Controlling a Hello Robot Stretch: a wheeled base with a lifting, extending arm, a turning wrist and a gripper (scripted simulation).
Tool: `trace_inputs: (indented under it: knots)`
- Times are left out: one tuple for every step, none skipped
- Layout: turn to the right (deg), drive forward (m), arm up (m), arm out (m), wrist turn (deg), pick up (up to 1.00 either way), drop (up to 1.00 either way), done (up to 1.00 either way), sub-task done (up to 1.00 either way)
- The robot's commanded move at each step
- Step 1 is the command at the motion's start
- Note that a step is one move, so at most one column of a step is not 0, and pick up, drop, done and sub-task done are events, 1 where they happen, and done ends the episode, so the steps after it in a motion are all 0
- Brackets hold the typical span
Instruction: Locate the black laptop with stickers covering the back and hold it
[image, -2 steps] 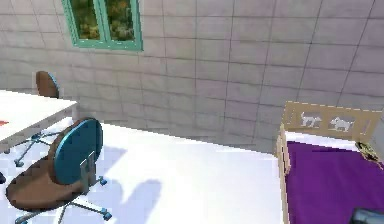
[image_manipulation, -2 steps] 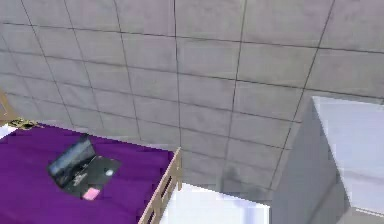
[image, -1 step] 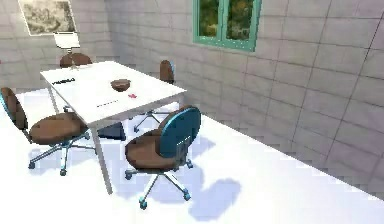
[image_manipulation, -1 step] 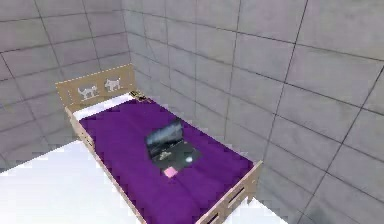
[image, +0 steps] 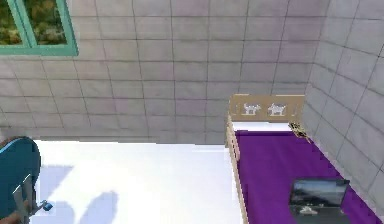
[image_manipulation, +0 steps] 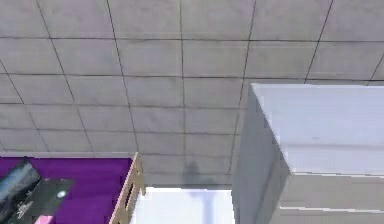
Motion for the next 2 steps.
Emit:
trace_inputs:
  knots:
    - [3.0,0.00,0.00,0.00,0.0,0.00,0.00,0.00,0.00]
    - [0.0,0.35,0.00,0.00,0.0,0.00,0.00,0.00,0.00]
